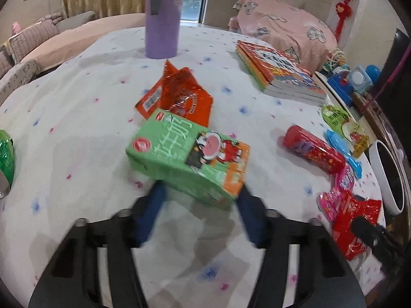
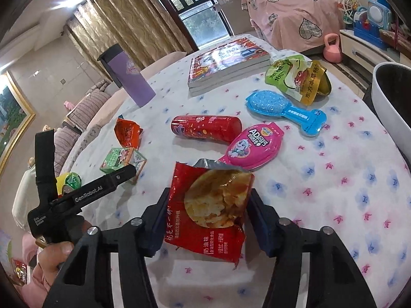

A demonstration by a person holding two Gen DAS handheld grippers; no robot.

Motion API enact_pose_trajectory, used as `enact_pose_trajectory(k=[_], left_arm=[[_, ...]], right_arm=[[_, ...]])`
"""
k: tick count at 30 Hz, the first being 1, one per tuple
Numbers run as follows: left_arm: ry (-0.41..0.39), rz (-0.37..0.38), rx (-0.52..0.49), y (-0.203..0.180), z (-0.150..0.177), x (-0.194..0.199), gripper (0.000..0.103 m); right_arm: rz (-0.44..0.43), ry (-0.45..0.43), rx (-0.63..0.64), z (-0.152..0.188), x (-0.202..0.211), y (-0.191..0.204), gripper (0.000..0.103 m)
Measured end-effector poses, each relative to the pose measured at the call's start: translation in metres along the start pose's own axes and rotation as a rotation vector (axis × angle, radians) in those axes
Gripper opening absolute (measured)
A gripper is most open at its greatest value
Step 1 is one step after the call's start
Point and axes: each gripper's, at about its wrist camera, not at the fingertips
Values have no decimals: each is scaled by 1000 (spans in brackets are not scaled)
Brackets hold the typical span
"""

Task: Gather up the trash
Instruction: 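Grasp the red chip bag with the right tool and lift it toward the bin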

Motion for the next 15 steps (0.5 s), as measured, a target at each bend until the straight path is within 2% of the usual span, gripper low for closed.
enact_pose_trajectory(k=[2, 3, 7, 15], left_arm=[[6, 40, -17, -3, 2, 2, 22], [10, 52, -23, -5, 3, 2, 18], [-4, 75, -59, -15, 10, 9, 17], [-50, 141, -132, -44, 27, 40, 13]], right_arm=[[16, -10, 13, 1, 6, 0, 29], [15, -12, 12, 2, 8, -1, 29], [13, -30, 6, 5, 19, -9, 25], [4, -75, -4, 10, 42, -18, 24]])
Point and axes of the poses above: each gripper's, at about its wrist camera, not at the fingertips, and x roughly against the way its jaws point, y to its left, z to its underside, and after that the axes turned 11 degrees about y, right-handed
